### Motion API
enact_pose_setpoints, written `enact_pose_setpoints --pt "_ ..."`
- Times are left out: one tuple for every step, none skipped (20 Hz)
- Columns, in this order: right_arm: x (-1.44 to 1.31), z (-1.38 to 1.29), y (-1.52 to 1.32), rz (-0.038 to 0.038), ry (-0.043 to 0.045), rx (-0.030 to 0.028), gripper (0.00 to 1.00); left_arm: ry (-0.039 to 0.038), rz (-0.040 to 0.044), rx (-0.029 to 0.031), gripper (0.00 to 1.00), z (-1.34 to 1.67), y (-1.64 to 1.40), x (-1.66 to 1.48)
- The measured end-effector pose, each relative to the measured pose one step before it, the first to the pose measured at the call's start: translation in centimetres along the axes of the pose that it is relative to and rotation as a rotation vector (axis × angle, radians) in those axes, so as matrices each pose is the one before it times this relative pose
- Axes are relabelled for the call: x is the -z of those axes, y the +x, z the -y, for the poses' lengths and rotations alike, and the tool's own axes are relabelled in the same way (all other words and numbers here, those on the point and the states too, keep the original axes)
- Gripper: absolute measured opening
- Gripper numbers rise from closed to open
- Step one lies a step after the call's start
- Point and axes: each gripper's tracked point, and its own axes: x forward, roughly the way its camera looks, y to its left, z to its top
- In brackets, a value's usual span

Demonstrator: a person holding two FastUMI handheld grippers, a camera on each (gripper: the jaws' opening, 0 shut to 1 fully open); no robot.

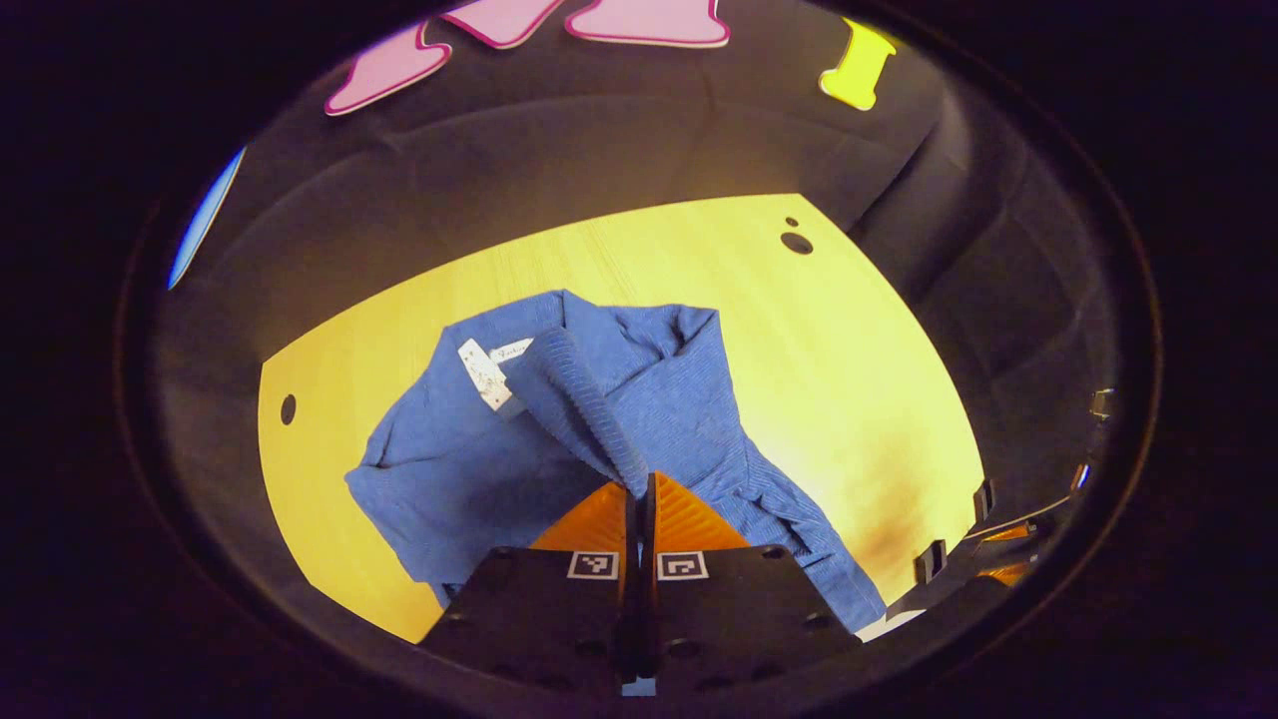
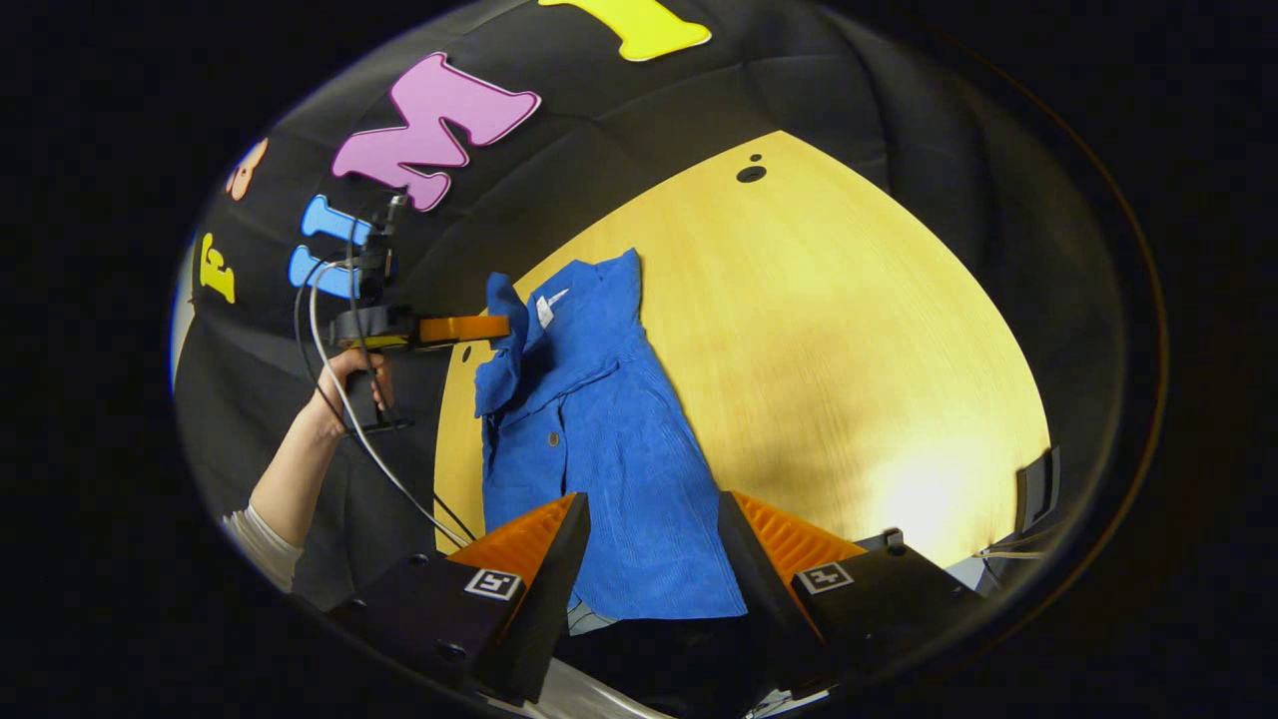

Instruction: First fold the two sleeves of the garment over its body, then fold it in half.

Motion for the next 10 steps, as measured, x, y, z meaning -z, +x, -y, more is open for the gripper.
enact_pose_setpoints --pt "0.155 0.487 -0.04 -0.00256 0.00906 0.00409 0.84 -0.00269 -0.02653 -0.00711 0.0 0.548 1.121 0.117" --pt "0.24 0.437 -0.148 -0.00192 0.0046 0.00492 0.84 -0.00387 -0.01853 0.00897 0.0 0.652 0.833 0.092" --pt "0.08 0.456 -0.146 -0.00191 0.00391 0.00451 0.84 -0.006 -0.02501 0.04566 0.0 1.246 0.554 0.257" --pt "0.087 0.396 -0.055 -0.0022 0.00606 0.00202 0.84 -0.00747 -0.01577 0.04417 0.09 1.272 0.349 0.126" --pt "0.037 0.347 -0.066 -0.00264 0.00746 0.00316 0.84 -0.00229 0.00649 0.03114 0.13 0.817 0.387 -0.334" --pt "0.125 0.314 -0.019 -0.00394 0.00497 0.00334 0.84 -0.00064 0.01599 0.02336 0.22 0.721 0.238 -0.507" --pt "0.105 0.303 -0.087 -0.00474 0.00153 0.00409 0.84 0.00279 0.01808 0.02573 0.24 0.603 0.263 -0.449" --pt "0.044 0.283 0.04 -0.00533 0.00085 0.00418 0.84 0.00332 0.01357 0.03082 0.28 0.857 -0.129 -0.26" --pt "-0.087 0.219 0.113 -0.00496 -0.00144 0.00379 0.84 0.00162 0.02422 0.03132 0.33 0.672 -0.322 -0.317" --pt "-0.105 0.045 0.112 -0.00307 -0.00273 0.00159 0.84 -0.0007 0.02794 0.0229 0.43 0.594 -0.382 -0.34"
